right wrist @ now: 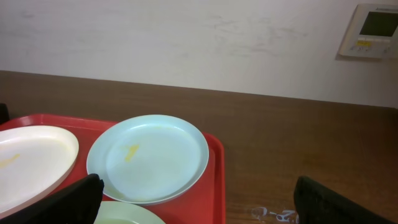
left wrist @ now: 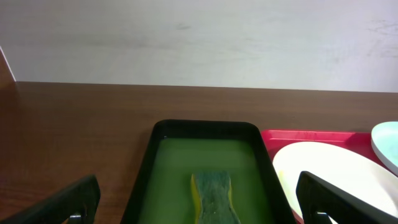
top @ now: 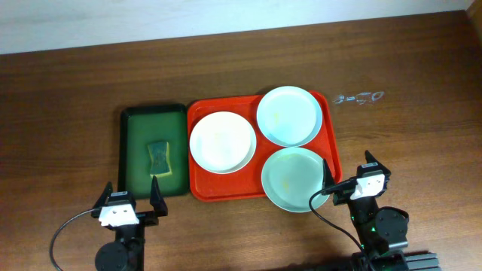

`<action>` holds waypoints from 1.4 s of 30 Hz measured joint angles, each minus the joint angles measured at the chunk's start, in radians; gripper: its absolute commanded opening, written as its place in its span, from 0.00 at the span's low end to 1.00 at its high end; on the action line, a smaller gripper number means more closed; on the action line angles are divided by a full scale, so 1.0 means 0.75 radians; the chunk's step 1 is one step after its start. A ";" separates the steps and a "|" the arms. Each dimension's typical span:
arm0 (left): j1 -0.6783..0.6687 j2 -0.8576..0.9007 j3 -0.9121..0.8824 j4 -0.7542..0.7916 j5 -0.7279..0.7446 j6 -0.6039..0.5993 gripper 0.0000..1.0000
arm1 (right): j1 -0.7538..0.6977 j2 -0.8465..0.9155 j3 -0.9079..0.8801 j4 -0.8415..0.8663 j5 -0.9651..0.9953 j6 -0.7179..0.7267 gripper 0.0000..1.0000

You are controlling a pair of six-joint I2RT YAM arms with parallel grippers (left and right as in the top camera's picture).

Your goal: Clean dirty plates on tray and stack at the side

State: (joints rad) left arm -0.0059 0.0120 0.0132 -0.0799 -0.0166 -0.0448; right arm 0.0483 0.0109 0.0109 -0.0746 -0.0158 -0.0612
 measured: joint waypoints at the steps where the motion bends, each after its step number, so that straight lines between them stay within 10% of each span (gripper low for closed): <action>1: 0.000 0.000 0.000 0.000 0.000 0.000 0.99 | 0.000 0.000 0.000 -0.001 0.000 0.001 0.98; 24: 0.000 0.000 0.034 -0.067 0.105 0.000 0.99 | 0.000 0.002 0.011 -0.023 -0.009 0.061 0.98; 30: 0.000 0.225 0.697 -0.677 0.190 0.022 0.99 | 0.000 0.086 0.337 -0.330 -0.103 0.137 0.98; 41: 0.000 1.647 2.068 -1.586 0.278 0.062 0.99 | 0.000 1.514 1.785 -1.452 -0.473 0.197 0.98; 42: 0.001 1.749 2.105 -1.589 0.323 0.062 0.99 | -0.001 1.600 1.841 -1.510 -0.528 0.202 0.79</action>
State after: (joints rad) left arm -0.0055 1.3239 1.5921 -1.2720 0.2256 0.0013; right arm 0.0479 1.2106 1.3918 -1.2072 -0.4118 0.0906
